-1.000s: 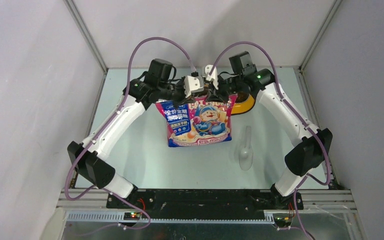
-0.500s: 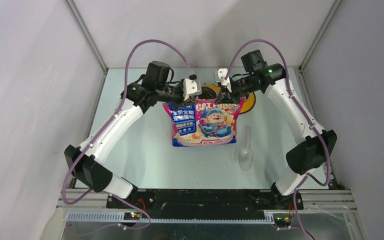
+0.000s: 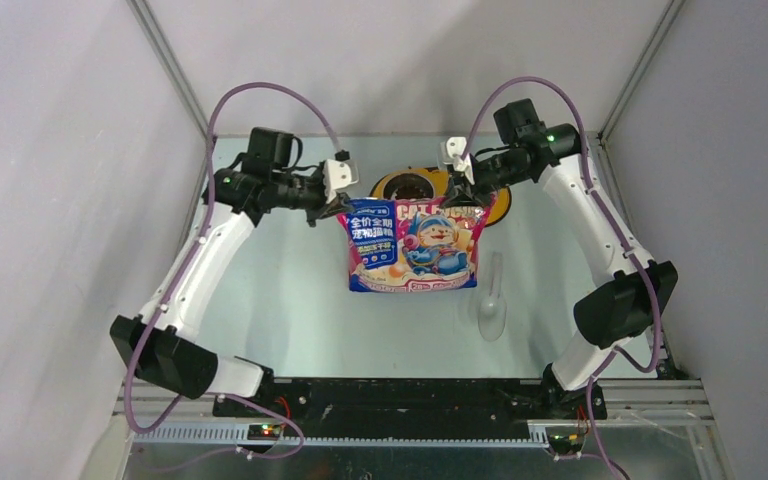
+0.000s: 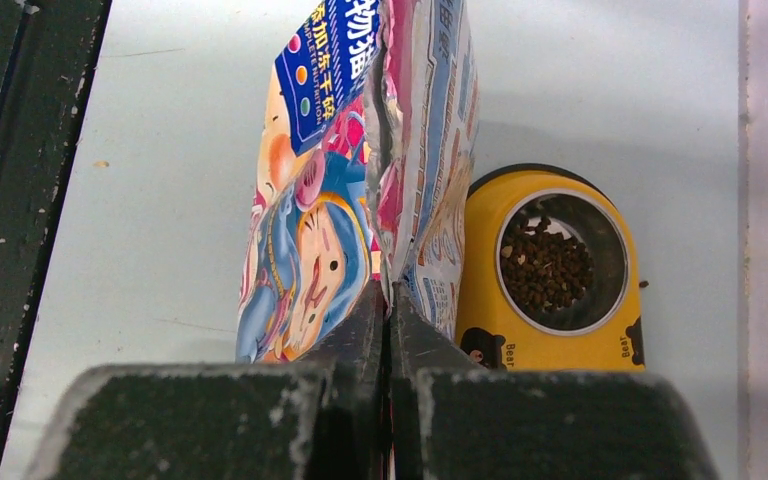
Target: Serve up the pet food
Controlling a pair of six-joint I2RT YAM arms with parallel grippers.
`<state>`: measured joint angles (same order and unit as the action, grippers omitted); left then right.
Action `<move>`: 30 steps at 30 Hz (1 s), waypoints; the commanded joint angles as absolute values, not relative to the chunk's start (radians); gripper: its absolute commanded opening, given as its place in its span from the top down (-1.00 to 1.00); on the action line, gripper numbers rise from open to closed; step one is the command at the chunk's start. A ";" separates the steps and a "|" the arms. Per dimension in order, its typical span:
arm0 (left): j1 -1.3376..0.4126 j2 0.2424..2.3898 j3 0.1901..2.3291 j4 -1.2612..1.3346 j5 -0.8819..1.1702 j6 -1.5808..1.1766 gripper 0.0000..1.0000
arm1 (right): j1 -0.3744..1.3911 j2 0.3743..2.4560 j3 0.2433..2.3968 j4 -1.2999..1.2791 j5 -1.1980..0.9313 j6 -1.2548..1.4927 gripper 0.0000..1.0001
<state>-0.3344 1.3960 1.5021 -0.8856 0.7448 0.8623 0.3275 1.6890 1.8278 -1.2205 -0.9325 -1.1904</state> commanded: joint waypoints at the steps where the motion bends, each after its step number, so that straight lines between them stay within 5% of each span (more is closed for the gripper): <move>1: -0.143 1.331 1.473 -1.153 0.466 0.969 1.00 | 0.186 1.620 1.874 -1.413 -0.731 -1.199 1.00; 11: 0.056 1.282 1.517 -1.283 0.512 1.077 0.98 | 0.194 1.636 1.897 -1.401 -0.750 -1.165 1.00; 12: 0.057 1.274 1.516 -1.279 0.528 1.083 0.86 | 0.197 1.636 1.897 -1.398 -0.751 -1.161 1.00; 15: 0.037 1.210 1.503 -1.195 0.600 1.049 -0.02 | 0.221 1.624 1.897 -1.366 -0.752 -1.120 0.68; 19: -0.092 1.122 1.424 -0.921 0.646 0.851 -0.50 | 0.282 1.597 1.873 -1.273 -0.759 -1.034 0.19; 30: -0.366 1.308 1.426 -0.542 0.678 0.554 -0.59 | 0.474 1.646 1.889 -1.068 -0.674 -0.902 0.07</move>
